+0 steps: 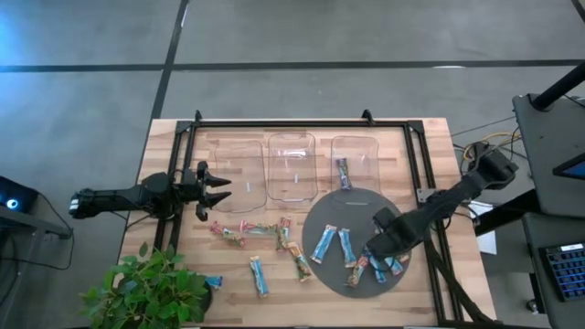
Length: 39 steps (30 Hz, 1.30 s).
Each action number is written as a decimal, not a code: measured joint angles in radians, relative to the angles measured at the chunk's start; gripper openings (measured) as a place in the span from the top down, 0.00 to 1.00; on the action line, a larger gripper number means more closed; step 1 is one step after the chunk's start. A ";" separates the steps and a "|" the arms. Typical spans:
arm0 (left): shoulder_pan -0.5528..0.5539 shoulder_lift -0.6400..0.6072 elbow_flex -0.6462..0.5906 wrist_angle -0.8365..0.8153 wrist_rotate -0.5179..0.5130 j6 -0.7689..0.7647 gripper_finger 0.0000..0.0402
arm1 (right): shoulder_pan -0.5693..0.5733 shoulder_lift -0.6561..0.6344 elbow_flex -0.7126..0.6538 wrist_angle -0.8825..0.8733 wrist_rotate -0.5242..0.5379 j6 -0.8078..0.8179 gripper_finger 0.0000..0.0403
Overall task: Pick and place Granola Bars by type
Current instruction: Put the orange snack bar into the middle transparent bin
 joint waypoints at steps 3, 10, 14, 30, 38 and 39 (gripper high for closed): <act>0.000 0.000 0.000 0.000 0.000 0.000 0.58 | -0.005 0.013 -0.034 0.046 0.002 0.024 0.44; 0.000 0.000 0.000 0.000 0.000 0.000 0.58 | -0.037 0.002 -0.104 0.142 0.007 0.052 0.49; 0.000 0.000 0.000 0.000 0.000 0.000 0.58 | -0.071 -0.004 -0.162 0.263 0.003 0.056 0.52; 0.000 0.000 0.000 0.000 0.000 0.000 0.58 | -0.095 -0.135 -0.027 0.175 0.093 0.003 0.89; 0.000 0.000 0.000 0.002 0.000 0.000 0.58 | -0.188 -0.280 0.214 0.178 0.422 -0.056 0.90; 0.000 0.000 -0.001 0.006 0.000 0.000 0.58 | -0.229 -0.284 0.234 0.224 0.429 -0.110 0.90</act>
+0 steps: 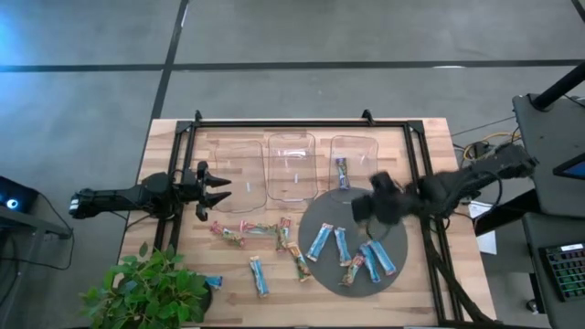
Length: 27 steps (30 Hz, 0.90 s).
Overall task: Pick and place Granola Bars by type
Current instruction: Put the orange snack bar into the middle transparent bin
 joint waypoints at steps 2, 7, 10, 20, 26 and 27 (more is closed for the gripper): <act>0.000 0.000 0.000 0.007 -0.015 0.006 0.58 | -0.093 0.002 0.032 0.134 -0.023 -0.148 0.89; -0.001 0.000 0.000 0.055 -0.009 -0.281 0.58 | -0.351 0.104 0.110 0.403 -0.205 -0.426 0.89; -0.001 0.000 0.000 0.085 -0.003 -0.587 0.58 | -0.495 0.212 0.170 0.412 -0.328 -0.502 0.88; -0.001 0.001 0.000 0.086 -0.103 -0.906 0.58 | -0.695 0.574 0.383 0.422 -0.526 -0.709 0.80; -0.001 0.001 0.000 0.154 -0.190 -1.001 0.58 | -0.736 0.694 0.455 0.414 -0.580 -0.845 0.69; -0.001 0.001 0.000 0.171 -0.190 -1.012 0.58 | -0.736 0.697 0.457 0.407 -0.584 -0.867 0.67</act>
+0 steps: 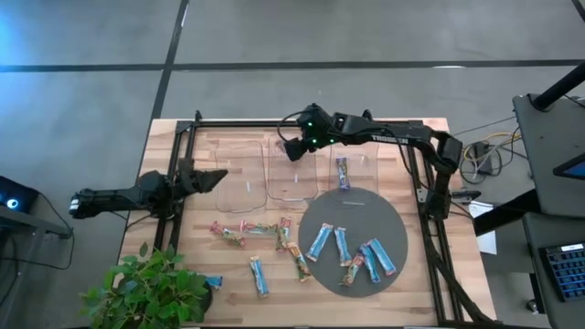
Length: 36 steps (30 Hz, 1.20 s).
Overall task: Pick and place Granola Bars by type
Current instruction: Put the orange snack bar into the middle transparent bin, then put the red snack bar into the left transparent bin
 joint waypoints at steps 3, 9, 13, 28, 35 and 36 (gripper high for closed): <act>0.000 0.000 0.000 0.043 -0.010 0.007 0.58 | 0.005 0.001 0.005 -0.001 0.002 -0.079 0.59; 0.001 0.001 0.000 0.096 -0.159 0.082 0.58 | 0.073 -0.071 0.004 0.007 0.079 -0.327 0.47; 0.003 0.008 0.006 0.196 -0.143 0.133 0.58 | 0.149 -0.140 0.005 0.004 0.234 -0.500 0.44; -0.021 0.494 0.457 -0.544 0.200 0.565 0.59 | 0.241 -0.288 0.004 -0.320 0.519 -0.363 0.44; -0.096 0.762 0.655 -0.629 0.163 0.934 0.59 | 0.275 -0.297 0.003 -0.420 0.584 -0.355 0.44; -0.104 0.800 0.678 -0.644 0.162 0.946 0.59 | 0.278 -0.297 0.003 -0.441 0.583 -0.348 0.44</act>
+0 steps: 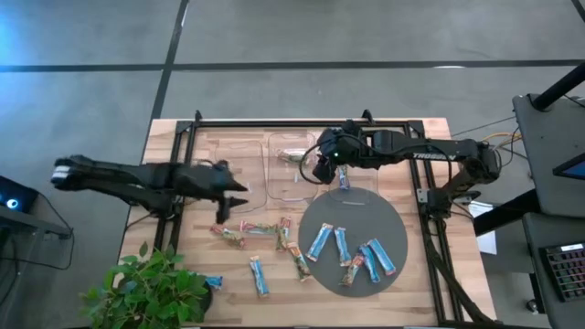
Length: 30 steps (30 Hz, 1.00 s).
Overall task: Pick and place Granola Bars by type
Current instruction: Put the red snack bar into the left transparent bin
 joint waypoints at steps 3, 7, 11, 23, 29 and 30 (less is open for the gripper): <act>-0.038 0.110 0.056 -0.020 -0.004 0.003 0.59 | 0.005 -0.002 -0.002 -0.095 -0.006 0.041 0.44; -0.117 0.261 0.136 -0.011 -0.021 0.028 0.59 | 0.028 -0.037 -0.037 -0.151 -0.002 0.045 0.44; -0.182 0.400 0.206 -0.016 -0.055 0.030 0.59 | 0.047 -0.102 -0.097 -0.127 -0.001 0.022 0.44; -0.245 0.716 0.331 -0.040 -0.061 -0.065 0.59 | 0.047 -0.350 -0.356 -0.067 0.001 0.074 0.44; -0.221 0.833 0.435 -0.142 -0.054 -0.362 0.59 | 0.047 -0.437 -0.466 -0.049 0.000 0.121 0.44; -0.212 0.852 0.459 -0.175 -0.043 -0.458 0.59 | 0.047 -0.446 -0.478 -0.041 0.000 0.127 0.44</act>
